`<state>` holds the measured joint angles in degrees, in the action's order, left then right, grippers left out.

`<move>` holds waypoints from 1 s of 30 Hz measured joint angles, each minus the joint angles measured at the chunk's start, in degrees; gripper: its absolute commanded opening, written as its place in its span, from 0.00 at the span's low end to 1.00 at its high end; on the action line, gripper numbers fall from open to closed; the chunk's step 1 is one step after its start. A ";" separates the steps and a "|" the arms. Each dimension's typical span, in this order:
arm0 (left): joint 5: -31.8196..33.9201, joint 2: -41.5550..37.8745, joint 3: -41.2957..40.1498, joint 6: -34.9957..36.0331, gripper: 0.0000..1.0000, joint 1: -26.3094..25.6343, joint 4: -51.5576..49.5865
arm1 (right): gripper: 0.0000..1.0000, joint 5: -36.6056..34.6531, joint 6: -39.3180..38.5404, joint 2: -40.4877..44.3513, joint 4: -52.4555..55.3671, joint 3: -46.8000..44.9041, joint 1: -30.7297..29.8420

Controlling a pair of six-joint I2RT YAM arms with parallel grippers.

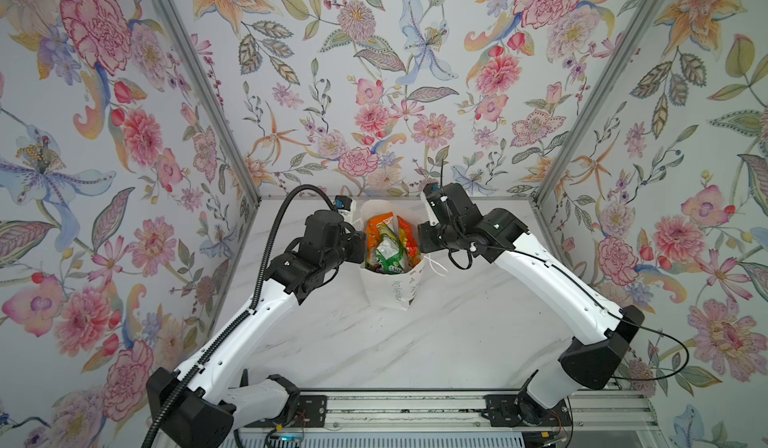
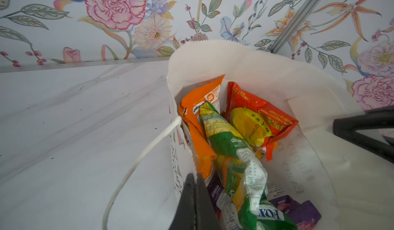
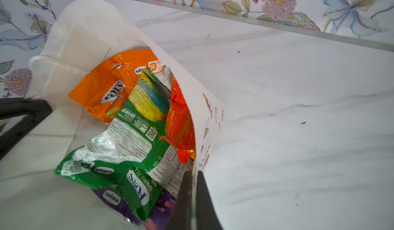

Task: Place the snacks into the paper bag
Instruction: Pick up the paper bag from the middle-left of the table, then place the paper bag at the center of the table.

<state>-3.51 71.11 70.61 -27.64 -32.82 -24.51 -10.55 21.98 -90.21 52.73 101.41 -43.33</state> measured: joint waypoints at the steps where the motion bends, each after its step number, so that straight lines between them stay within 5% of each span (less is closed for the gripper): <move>1: 0.68 1.01 0.85 -0.48 0.00 -1.31 -0.02 | 0.00 0.35 0.55 1.49 -1.01 -2.23 0.96; 8: 3.85 7.54 5.07 -3.30 0.00 -6.67 -1.20 | 0.00 3.06 3.37 8.11 -5.88 -14.49 6.19; 17: 7.98 13.68 11.06 -4.79 0.00 -9.42 -4.81 | 0.00 5.90 4.44 8.44 -8.94 -17.25 9.20; 21: 10.05 13.97 11.80 -4.79 0.03 -9.42 -6.14 | 0.11 7.17 4.39 8.28 -9.77 -17.25 9.68; 30: 12.39 13.73 12.59 -4.74 0.29 -9.40 -5.03 | 0.37 7.69 3.61 8.00 -15.78 -16.57 9.68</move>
<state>8.88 84.84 83.20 -32.38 -42.22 -29.54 -2.85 25.58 -82.21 36.95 84.84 -33.65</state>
